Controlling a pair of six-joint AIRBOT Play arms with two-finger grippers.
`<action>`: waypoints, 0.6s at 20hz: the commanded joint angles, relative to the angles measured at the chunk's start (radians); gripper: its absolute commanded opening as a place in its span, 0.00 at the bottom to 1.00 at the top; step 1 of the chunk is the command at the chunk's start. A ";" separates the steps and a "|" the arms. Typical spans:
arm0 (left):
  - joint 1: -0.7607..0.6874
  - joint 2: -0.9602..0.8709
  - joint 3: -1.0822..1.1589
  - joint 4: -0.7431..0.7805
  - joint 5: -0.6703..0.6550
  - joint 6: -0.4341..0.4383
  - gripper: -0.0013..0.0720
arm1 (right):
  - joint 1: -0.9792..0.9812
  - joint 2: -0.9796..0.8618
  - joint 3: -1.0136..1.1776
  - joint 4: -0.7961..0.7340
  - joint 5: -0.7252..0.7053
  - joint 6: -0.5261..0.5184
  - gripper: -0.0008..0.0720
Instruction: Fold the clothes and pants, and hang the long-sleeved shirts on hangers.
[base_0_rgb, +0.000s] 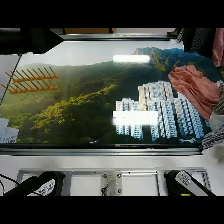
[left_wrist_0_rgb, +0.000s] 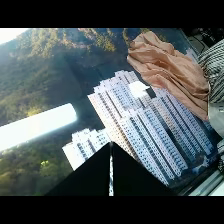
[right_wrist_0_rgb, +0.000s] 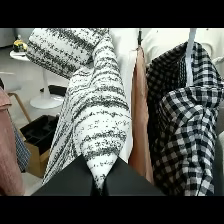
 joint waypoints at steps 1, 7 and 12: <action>0.000 0.001 0.000 0.000 -0.004 0.000 0.03 | -0.019 -0.046 0.002 0.001 -0.099 0.023 0.02; -0.001 0.001 0.000 -0.009 -0.005 -0.001 0.03 | -0.019 -0.168 0.068 0.002 -0.103 0.080 0.02; -0.001 0.001 0.000 -0.009 -0.005 -0.001 0.03 | -0.020 -0.215 0.082 0.003 -0.117 0.106 0.02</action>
